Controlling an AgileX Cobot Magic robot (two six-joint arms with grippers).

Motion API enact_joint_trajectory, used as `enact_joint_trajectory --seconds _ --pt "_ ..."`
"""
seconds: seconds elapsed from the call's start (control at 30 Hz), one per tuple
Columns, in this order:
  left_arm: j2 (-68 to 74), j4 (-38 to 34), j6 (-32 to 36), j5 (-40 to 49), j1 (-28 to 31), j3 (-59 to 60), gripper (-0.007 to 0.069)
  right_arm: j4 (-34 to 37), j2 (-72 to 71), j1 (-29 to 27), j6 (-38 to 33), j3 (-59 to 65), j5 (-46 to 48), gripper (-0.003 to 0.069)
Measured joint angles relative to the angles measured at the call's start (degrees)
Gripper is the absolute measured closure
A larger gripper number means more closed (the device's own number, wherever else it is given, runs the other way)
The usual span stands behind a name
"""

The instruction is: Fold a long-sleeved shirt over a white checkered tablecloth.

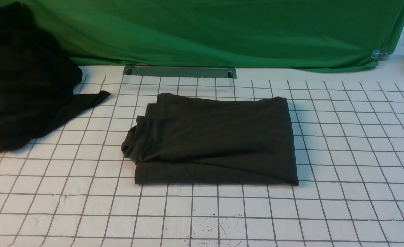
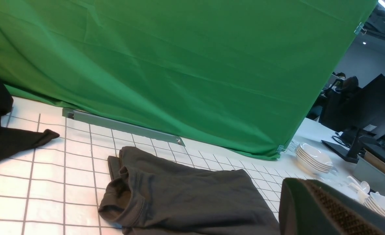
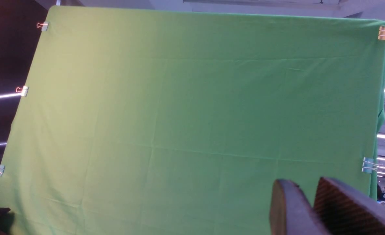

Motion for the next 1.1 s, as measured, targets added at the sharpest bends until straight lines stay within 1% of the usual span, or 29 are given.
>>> enact_joint_trajectory --seconds 0.1,0.23,0.3,0.4,0.47,0.53,0.6,0.73,1.1 --pt "0.0 1.3 3.7 0.0 0.0 0.4 0.0621 0.0 0.0 0.0 0.0 0.0 0.0 0.0529" --pt "0.0 1.1 17.6 0.3 1.2 0.8 0.0621 0.0 0.0 0.0 0.0 0.0 0.0 0.0519" --pt "-0.3 1.0 23.7 -0.4 4.2 2.3 0.0621 0.0 0.0 0.0 0.0 0.0 0.0 0.0514" --pt "-1.1 0.8 27.3 -1.1 10.0 5.7 0.0621 0.0 0.0 0.0 0.0 0.0 0.0 0.0507" --pt "-1.5 0.2 28.4 -2.4 14.6 9.6 0.0621 0.0 0.0 0.0 0.0 0.0 0.0 0.0502" --pt "-1.5 0.0 28.6 -3.8 17.6 13.6 0.0621 0.0 0.0 0.0 0.0 0.0 0.0 0.0498" --pt "-1.5 0.0 28.8 -4.7 19.2 17.7 0.0621 0.0 0.0 0.0 0.0 0.0 0.0 0.0496" --pt "-1.5 0.7 29.0 -5.1 19.6 21.0 0.0621 0.0 0.0 0.0 0.0 0.0 0.0 0.0490" --pt "-1.5 1.8 29.1 -6.5 19.2 21.1 0.0621 0.0 0.0 0.0 0.0 0.0 0.0 0.0480"
